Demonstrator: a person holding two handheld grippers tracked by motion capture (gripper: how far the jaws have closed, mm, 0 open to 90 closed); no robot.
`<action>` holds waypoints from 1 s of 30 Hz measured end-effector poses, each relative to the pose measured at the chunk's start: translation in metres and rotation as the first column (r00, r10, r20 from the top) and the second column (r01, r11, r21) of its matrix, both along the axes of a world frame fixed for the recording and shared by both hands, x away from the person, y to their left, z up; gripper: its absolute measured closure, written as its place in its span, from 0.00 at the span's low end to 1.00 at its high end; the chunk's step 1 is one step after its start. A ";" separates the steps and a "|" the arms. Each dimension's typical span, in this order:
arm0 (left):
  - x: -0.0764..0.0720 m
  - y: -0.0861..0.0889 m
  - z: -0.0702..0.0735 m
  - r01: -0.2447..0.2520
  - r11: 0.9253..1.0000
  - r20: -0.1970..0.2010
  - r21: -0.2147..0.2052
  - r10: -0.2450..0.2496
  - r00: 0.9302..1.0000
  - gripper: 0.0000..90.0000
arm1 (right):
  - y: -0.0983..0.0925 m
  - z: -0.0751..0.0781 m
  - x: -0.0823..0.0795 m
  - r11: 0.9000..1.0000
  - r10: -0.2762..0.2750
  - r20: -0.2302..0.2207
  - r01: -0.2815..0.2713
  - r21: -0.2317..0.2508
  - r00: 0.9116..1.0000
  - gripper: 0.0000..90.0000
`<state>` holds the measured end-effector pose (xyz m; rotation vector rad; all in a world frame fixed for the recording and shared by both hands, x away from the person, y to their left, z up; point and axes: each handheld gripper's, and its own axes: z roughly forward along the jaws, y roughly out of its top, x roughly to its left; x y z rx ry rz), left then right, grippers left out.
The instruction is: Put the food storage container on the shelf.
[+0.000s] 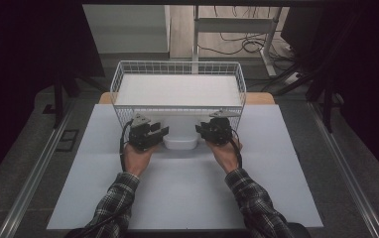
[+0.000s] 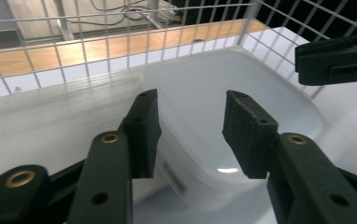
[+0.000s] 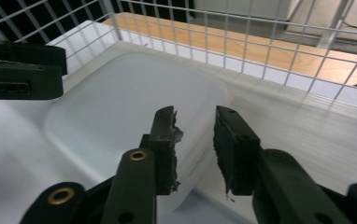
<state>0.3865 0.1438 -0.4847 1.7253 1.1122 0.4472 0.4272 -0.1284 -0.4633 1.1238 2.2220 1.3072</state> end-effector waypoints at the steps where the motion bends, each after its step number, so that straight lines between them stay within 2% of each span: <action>1: -0.003 0.000 0.001 0.004 1.000 -0.004 0.003 -0.004 1.000 0.58 | -0.001 0.001 -0.002 1.000 0.015 0.000 -0.015 0.001 1.000 0.80; 7: -0.023 0.004 0.003 0.063 0.998 -0.006 -0.023 -0.063 0.998 0.41 | -0.005 0.005 -0.020 0.995 0.102 0.006 -0.102 -0.005 0.995 0.98; 11: -0.039 0.008 0.000 0.106 0.994 -0.005 -0.029 -0.106 0.994 0.30 | -0.005 0.007 -0.031 0.990 0.141 0.002 -0.141 -0.007 0.990 0.99; 13: -0.048 0.011 -0.003 0.115 0.993 -0.001 -0.035 -0.115 0.993 0.24 | -0.004 0.007 -0.035 0.988 0.154 0.002 -0.154 0.004 0.988 0.99; 19: -0.071 0.019 -0.007 0.124 0.991 -0.008 -0.041 -0.125 0.992 0.15 | 0.003 0.004 -0.045 0.982 0.188 0.000 -0.188 0.024 0.982 0.99; 22: -0.084 0.022 -0.007 0.113 0.993 0.006 -0.013 -0.113 0.994 0.11 | 0.007 0.002 -0.050 0.978 0.209 0.000 -0.209 0.011 0.978 0.99; 26: -0.101 0.027 -0.010 0.109 0.994 0.028 -0.002 -0.109 0.994 0.08 | 0.012 -0.002 -0.055 0.972 0.234 -0.004 -0.234 0.003 0.972 0.99; 30: -0.114 0.029 -0.018 0.093 0.994 0.040 0.055 -0.095 0.995 0.05 | 0.017 -0.009 -0.058 0.968 0.252 -0.012 -0.252 -0.007 0.968 0.99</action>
